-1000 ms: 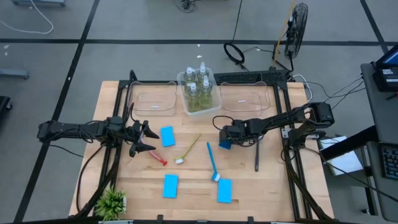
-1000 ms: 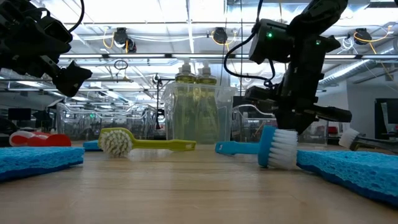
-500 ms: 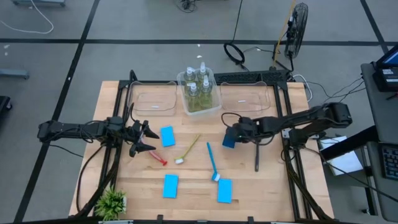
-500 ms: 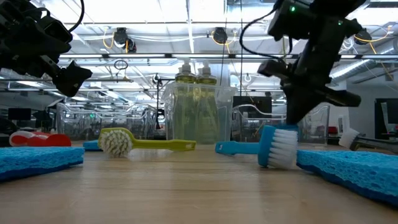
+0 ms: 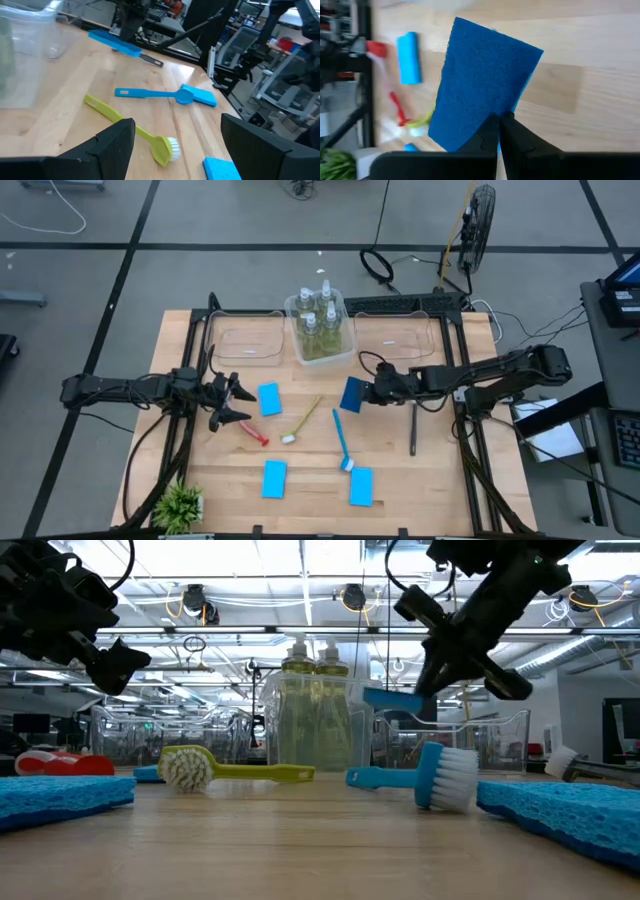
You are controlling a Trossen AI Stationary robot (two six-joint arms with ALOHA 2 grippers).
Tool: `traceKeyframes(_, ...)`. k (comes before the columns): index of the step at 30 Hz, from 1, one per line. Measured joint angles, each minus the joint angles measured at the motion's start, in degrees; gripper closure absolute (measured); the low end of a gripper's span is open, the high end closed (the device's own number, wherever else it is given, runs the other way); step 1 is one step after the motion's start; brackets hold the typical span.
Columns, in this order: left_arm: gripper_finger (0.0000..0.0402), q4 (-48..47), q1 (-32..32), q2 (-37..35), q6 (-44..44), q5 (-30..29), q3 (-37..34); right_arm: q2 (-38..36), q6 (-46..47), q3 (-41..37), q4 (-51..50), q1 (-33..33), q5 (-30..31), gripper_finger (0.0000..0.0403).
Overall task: Pick & Place Kitchen Sink Supplies
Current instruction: Put the blue sponge into the left transparent bin
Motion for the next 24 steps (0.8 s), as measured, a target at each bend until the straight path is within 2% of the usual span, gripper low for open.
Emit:
traceKeyframes(6, 0.0105, 0.0, 0.0, 0.0, 1.1, -2.4, 0.0, 0.0, -2.2, 0.0, 5.9, 0.0, -1.4, 0.0402)
traceKeyframes(24, 0.0105, 0.0, 0.0, 0.0, 1.4, -2.9, 0.0, -0.1, -4.2, 0.1, 21.5, 1.1, -6.0, 0.0402)
